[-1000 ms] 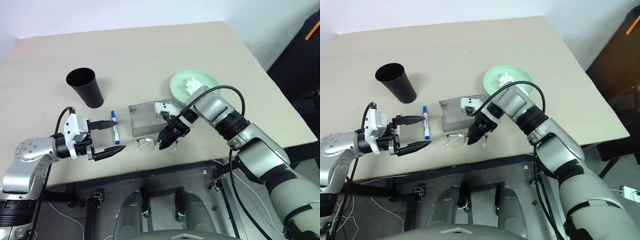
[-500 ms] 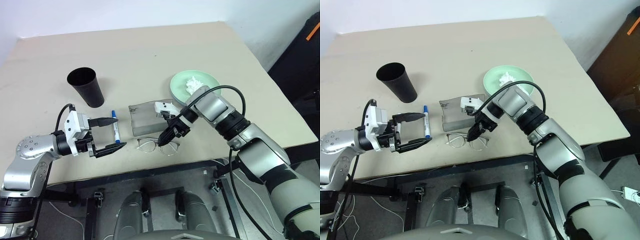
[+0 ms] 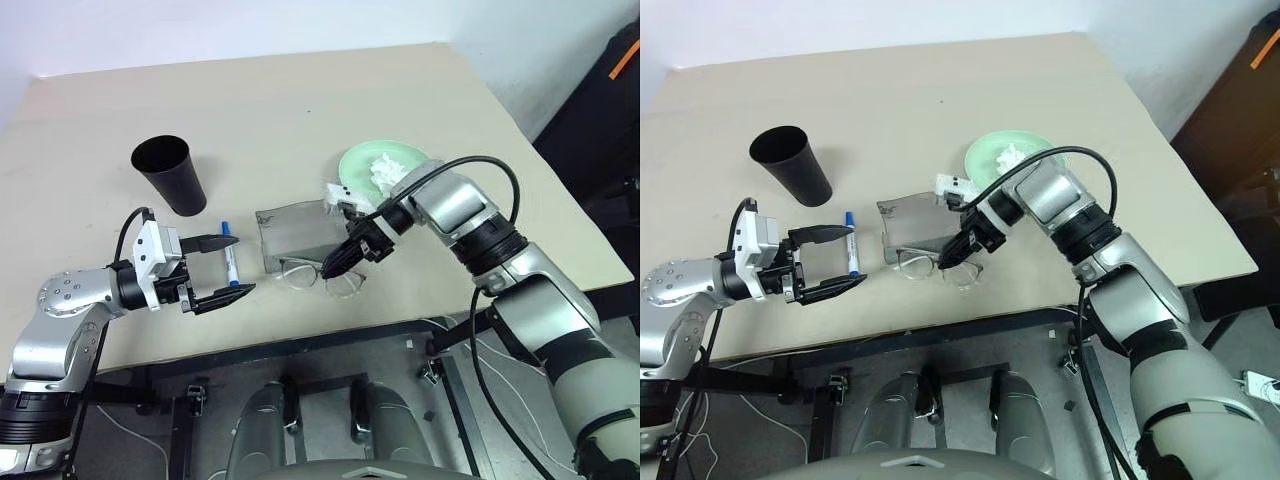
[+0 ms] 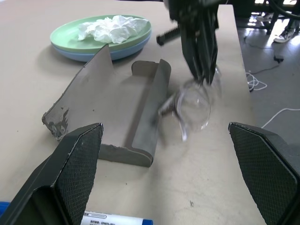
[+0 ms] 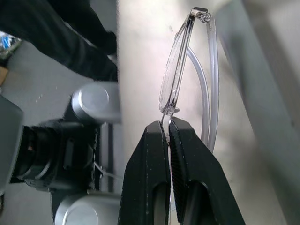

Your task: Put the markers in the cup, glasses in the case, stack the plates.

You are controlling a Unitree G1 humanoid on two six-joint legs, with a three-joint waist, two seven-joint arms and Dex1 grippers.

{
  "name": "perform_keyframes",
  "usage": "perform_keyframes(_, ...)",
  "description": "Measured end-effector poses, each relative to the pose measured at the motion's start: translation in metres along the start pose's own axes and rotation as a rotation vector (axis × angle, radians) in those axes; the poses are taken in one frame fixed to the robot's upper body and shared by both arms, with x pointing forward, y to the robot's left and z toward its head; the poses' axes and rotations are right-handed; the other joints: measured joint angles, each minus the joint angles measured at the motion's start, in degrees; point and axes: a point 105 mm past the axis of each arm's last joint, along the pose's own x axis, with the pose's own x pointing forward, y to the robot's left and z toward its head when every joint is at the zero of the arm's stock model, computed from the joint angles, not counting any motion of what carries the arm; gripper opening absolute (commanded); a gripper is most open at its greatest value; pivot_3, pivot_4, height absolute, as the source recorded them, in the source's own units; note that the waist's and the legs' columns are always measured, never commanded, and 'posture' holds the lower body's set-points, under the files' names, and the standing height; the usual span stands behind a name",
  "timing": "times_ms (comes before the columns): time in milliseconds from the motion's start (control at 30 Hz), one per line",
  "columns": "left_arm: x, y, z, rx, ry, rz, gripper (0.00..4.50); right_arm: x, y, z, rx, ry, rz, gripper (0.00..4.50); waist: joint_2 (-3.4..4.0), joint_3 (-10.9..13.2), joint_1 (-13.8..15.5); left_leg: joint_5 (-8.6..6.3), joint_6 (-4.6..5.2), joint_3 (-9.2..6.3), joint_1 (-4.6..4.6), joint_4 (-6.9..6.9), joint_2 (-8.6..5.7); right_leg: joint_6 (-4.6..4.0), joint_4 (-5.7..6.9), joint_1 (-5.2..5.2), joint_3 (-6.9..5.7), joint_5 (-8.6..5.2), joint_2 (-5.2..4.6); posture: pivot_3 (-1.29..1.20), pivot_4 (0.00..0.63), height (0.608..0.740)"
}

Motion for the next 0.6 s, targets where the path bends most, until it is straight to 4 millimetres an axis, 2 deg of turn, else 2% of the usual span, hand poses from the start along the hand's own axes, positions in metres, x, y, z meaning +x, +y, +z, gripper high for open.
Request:
perform_keyframes(233, 0.002, 0.004, 0.001, 0.007, -0.006, 0.007, 4.5, -0.014, 0.008, 0.005, -0.019, -0.029, 0.0, 0.02, 0.0, 0.0, 0.08, 0.0, 0.01, -0.04, 0.0, 0.07, -0.01, 0.01, 0.0, 0.06, -0.02, 0.05, -0.02, 0.0, 0.15, 0.715)
perform_keyframes(367, 0.001, 0.006, 0.0, 0.007, -0.001, 0.011, 4.5, -0.028, 0.012, 0.02, -0.08, -0.034, -0.025, 0.02, 0.0, 0.0, -0.02, 0.0, 0.01, -0.05, 0.01, 0.1, -0.01, 0.03, 0.0, 0.07, -0.02, 0.06, -0.01, 0.0, 0.15, 0.715)
perform_keyframes(500, 0.001, 0.006, 0.0, 0.006, 0.0, 0.014, 4.5, -0.044, -0.003, 0.033, -0.178, -0.024, -0.103, 0.02, -0.01, 0.0, -0.04, 0.0, 0.01, -0.12, 0.06, 0.12, 0.0, 0.03, -0.01, 0.13, -0.07, 0.08, 0.04, 0.0, 0.15, 0.715)
perform_keyframes(600, 0.0, 0.005, -0.002, -0.001, 0.003, 0.018, 4.5, -0.045, -0.019, 0.035, -0.232, -0.003, -0.141, 0.02, 0.0, 0.0, -0.23, 0.0, 0.01, -0.12, 0.06, 0.18, 0.03, 0.05, -0.01, 0.22, -0.07, 0.09, 0.09, 0.0, 0.15, 0.715)
